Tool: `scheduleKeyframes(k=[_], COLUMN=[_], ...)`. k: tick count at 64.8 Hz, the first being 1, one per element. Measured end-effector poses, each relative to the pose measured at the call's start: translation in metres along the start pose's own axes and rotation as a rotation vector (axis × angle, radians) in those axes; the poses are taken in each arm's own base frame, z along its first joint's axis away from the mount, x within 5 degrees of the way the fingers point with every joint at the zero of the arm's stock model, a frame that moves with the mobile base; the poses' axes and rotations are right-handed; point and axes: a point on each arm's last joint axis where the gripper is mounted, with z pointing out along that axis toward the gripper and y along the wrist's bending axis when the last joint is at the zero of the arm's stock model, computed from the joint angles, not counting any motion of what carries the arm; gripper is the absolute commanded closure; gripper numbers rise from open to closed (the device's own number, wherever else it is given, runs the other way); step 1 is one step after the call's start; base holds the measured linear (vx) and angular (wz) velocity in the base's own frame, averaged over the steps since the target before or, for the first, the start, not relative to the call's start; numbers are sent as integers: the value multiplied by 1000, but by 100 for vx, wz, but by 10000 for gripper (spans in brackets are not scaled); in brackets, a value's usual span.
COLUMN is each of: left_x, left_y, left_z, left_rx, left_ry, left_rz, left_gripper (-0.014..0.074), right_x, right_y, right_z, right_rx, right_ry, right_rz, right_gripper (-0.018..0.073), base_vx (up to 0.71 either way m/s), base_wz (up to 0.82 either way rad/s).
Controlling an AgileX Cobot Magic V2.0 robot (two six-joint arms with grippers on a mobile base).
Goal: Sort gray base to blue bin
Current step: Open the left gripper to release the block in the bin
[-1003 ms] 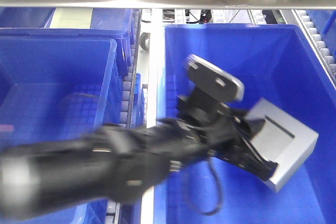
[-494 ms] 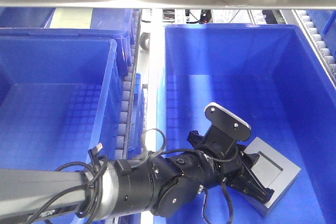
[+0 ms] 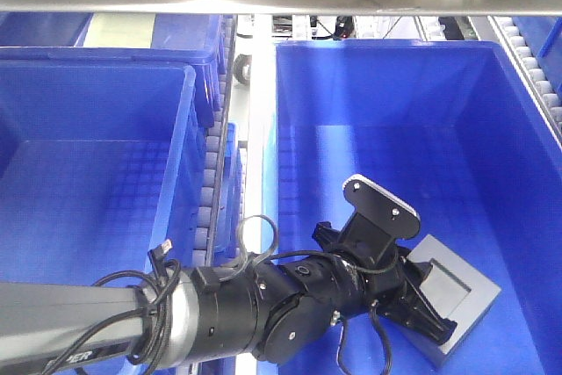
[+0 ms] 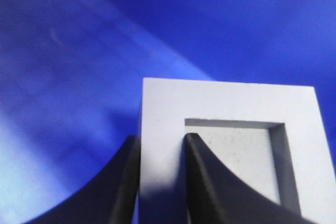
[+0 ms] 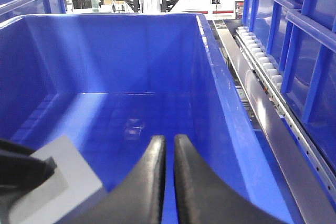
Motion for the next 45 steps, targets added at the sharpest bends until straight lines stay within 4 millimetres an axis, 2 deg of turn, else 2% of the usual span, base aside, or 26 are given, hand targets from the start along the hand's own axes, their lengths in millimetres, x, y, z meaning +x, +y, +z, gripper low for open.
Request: scheduleKeyframes(k=[18, 36, 45], left_x=[2, -3, -3], left_y=[0, -1, -1], left_z=[0, 0, 0], left_rx=[1, 2, 2], left_ry=[20, -6, -7], left_rz=[0, -5, -5], left_gripper=[365, 252, 237], right_x=[0, 0, 0], right_y=[0, 0, 0], right_z=[0, 0, 0], right_rx=[0, 0, 0], right_ry=[0, 0, 0], right_rz=[0, 0, 0], right_gripper=[564, 564, 564], base_vx=[0, 0, 0], base_wz=[0, 0, 0])
